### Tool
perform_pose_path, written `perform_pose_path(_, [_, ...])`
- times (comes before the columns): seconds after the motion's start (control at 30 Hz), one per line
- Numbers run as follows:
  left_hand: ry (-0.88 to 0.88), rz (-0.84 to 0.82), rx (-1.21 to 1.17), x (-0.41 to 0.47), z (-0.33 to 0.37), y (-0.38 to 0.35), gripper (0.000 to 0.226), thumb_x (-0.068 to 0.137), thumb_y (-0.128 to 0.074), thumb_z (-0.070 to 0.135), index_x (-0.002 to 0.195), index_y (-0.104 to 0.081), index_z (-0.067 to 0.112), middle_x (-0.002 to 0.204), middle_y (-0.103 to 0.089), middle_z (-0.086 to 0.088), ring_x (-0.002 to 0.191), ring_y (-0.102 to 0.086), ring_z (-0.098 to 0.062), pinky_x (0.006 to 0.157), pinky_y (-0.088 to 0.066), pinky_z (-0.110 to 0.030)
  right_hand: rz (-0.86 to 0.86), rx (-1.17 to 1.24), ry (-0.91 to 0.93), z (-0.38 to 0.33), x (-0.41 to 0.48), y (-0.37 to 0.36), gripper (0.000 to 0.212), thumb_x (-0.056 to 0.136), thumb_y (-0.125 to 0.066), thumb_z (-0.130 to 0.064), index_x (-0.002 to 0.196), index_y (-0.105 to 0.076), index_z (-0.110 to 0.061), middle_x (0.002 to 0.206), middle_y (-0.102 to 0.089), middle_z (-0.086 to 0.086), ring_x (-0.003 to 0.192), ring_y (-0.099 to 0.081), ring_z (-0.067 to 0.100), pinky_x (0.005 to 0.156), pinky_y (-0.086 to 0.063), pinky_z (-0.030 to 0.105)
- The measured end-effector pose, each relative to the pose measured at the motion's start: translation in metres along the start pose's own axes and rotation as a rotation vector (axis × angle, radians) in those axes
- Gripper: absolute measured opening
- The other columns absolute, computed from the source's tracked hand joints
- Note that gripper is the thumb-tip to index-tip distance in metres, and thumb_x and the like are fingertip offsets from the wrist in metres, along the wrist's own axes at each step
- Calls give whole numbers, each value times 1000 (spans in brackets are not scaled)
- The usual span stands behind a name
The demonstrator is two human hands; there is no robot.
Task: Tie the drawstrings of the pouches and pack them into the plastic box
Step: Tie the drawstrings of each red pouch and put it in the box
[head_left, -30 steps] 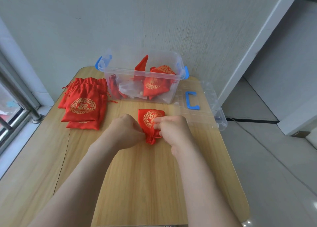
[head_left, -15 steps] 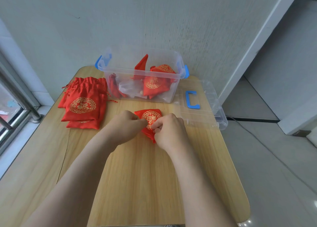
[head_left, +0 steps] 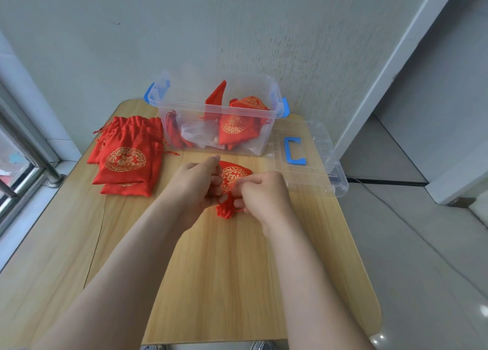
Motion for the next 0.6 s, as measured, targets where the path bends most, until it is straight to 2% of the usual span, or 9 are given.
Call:
perform_pose_path(0.1, [24, 43, 12, 0, -2, 3, 25, 104, -54, 24, 90, -65, 7, 69, -54, -5, 56, -44, -19, 60, -47, -36, -10, 140, 9, -5, -2, 6, 21, 88, -68, -6, 97, -80, -20, 78, -80, 0, 68, -74, 7, 62, -51, 22])
perform_pose_path(0.23, [-14, -41, 88, -4, 4, -2, 25, 97, -50, 9, 96, -73, 1, 80, -62, -12, 62, -49, -20, 63, -51, -36, -85, 150, -21, -6, -3, 0, 10, 92, -71, -16, 93, -80, -18, 76, -77, -3, 72, -71, 10, 70, -54, 27])
perform_pose_path(0.37, [-83, -127, 244, -7, 6, -9, 26, 99, -50, 8, 104, -75, -1, 83, -65, -11, 68, -53, -23, 70, -51, -37, -191, 238, -96, -5, -4, -9, 18, 98, -64, -17, 95, -80, -10, 80, -73, 0, 76, -66, 16, 73, -55, 31])
perform_pose_path(0.47, [-104, -121, 248, -7, 7, -9, 25, 99, -51, 8, 105, -73, -1, 80, -64, -9, 65, -53, -21, 65, -50, -34, -238, 317, -126, -7, -6, -12, 15, 99, -69, -22, 91, -81, -18, 81, -73, -2, 76, -63, 18, 71, -51, 30])
perform_pose_path(0.6, [-110, -115, 256, -5, 7, -7, 25, 97, -52, 8, 104, -74, -2, 78, -62, -9, 66, -53, -21, 70, -51, -37, -203, 306, -99, -6, -6, -10, 12, 98, -69, -15, 99, -80, -18, 81, -73, -3, 74, -61, 14, 75, -51, 31])
Point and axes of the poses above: each hand's wrist, its own x-axis towards the middle knuckle, its own y-axis out of the back of the hand, z = x × y, the point moved 7 cm from there along x, towards the middle knuckle
